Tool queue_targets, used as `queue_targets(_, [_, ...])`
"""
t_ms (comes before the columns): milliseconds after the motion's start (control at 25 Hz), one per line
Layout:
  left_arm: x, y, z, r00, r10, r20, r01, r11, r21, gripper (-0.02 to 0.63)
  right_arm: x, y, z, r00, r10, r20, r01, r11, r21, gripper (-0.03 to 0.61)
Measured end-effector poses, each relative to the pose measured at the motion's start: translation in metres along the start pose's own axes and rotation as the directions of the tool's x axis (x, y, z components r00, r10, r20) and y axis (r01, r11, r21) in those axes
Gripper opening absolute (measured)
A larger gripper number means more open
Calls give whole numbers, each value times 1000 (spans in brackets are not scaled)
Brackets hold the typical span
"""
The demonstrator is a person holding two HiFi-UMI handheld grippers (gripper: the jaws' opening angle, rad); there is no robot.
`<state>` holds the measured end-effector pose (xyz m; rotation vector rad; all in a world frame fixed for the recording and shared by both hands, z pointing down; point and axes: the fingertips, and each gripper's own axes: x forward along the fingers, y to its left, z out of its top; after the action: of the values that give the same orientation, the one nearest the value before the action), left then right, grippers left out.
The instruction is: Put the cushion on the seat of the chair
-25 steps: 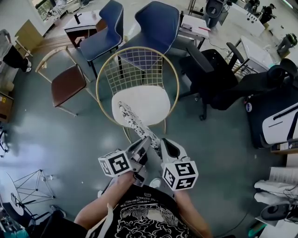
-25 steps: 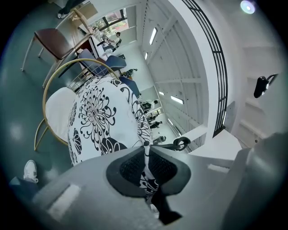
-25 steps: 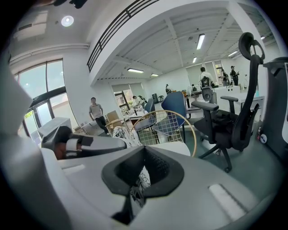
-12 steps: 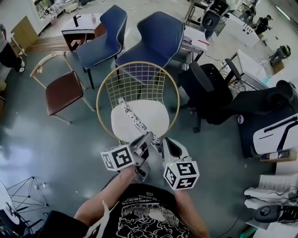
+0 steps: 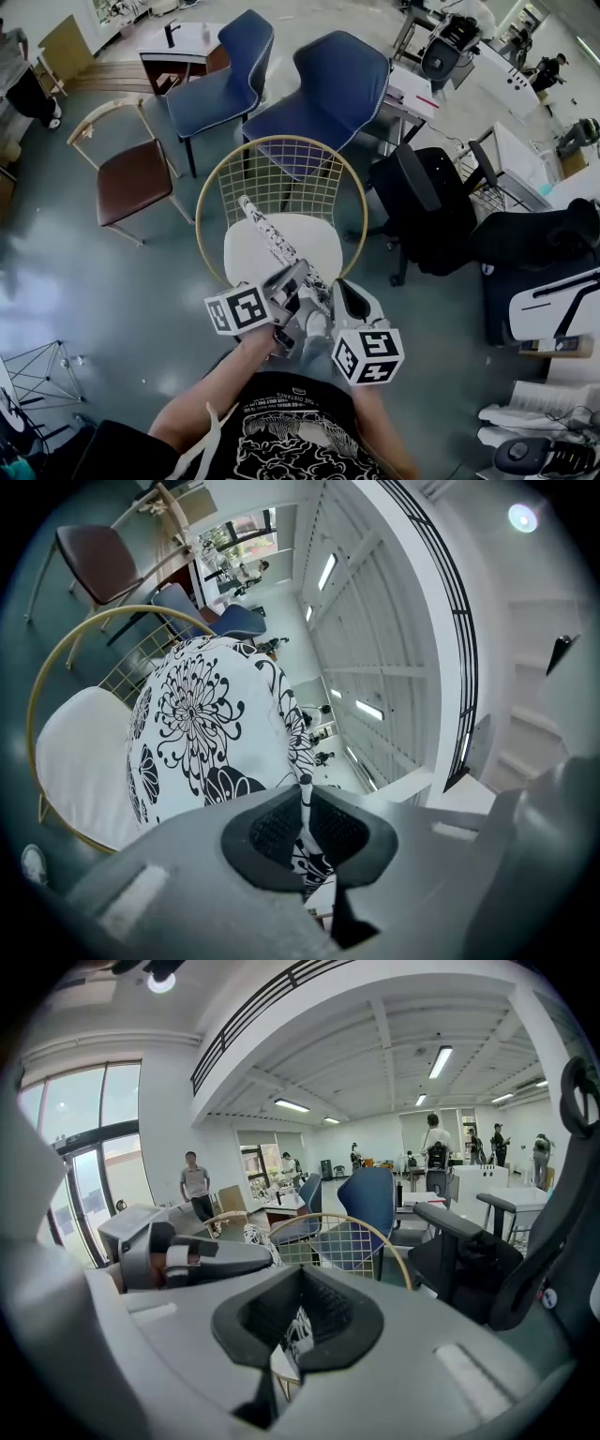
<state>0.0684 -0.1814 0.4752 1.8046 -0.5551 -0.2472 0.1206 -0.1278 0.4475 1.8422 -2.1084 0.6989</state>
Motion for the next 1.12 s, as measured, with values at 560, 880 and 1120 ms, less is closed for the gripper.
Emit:
queue_targets(560, [64,10,58,965,82,250,-76,997,-33,11,72,-54,54,972,231,-40,-233,971,-60,0])
queue_targets(880, [97,6,70,936,88,340,-92,996,-4,10,90,-86,71,945,325,-31,-326,941,-91,0])
queue_targets(1120, [116,9,78,932,92,352,-101,995,7,11,102,-103,74,926,371,-70,-376,923,-86,0])
